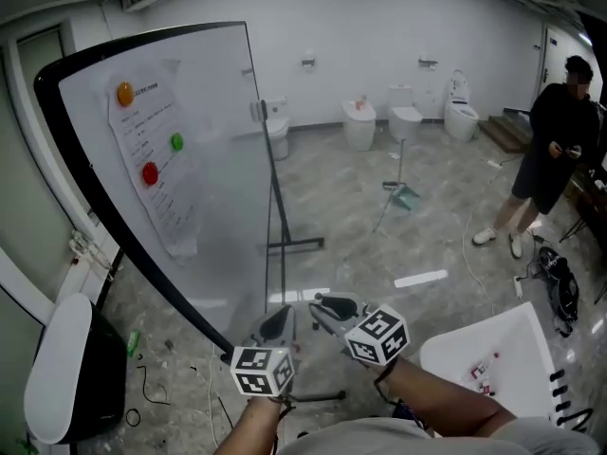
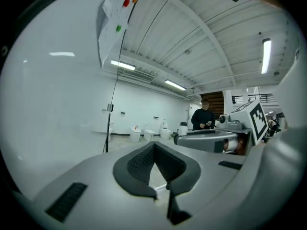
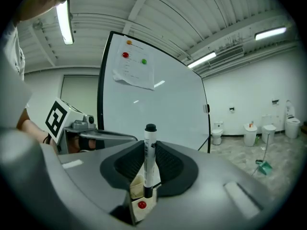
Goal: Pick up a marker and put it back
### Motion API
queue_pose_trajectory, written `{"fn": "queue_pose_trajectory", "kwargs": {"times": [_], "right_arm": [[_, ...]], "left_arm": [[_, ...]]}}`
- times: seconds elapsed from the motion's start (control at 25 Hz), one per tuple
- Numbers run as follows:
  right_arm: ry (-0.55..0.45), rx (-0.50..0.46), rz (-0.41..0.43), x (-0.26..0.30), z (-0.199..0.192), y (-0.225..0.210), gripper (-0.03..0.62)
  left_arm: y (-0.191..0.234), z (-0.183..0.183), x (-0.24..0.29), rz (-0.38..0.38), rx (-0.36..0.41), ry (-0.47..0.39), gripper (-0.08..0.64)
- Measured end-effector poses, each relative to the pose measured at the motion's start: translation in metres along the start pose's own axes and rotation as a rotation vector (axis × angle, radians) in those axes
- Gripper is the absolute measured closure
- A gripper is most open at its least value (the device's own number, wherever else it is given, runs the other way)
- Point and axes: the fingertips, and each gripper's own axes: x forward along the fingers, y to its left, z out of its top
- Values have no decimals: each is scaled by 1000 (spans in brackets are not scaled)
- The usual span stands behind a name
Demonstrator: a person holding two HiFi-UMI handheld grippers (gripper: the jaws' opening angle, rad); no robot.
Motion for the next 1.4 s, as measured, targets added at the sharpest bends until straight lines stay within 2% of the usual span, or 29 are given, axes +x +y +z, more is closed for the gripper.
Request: {"fn": "queue_pose_trajectory", "kwargs": {"times": [0.12,0.32,0.68,1.08,1.4], "right_arm": [[-7,-37,-24,-10,8,-3,520],[-24,-13,-48,-21,10,-10,520],[-29,-44,-60,-19,17,-14,520],[-36,-16,1,-1,19,-8,520],[33,85,112,47,-16,3,520]], "left_arm": [[-6,15,5,-5,24,-27,558],[-14,20,13,-22,44,-29,558],[-15,28,22,-48,27,-62,558],[-5,25,8,-8,31,-63,558],[11,1,-22,70,1,-32,558]]}}
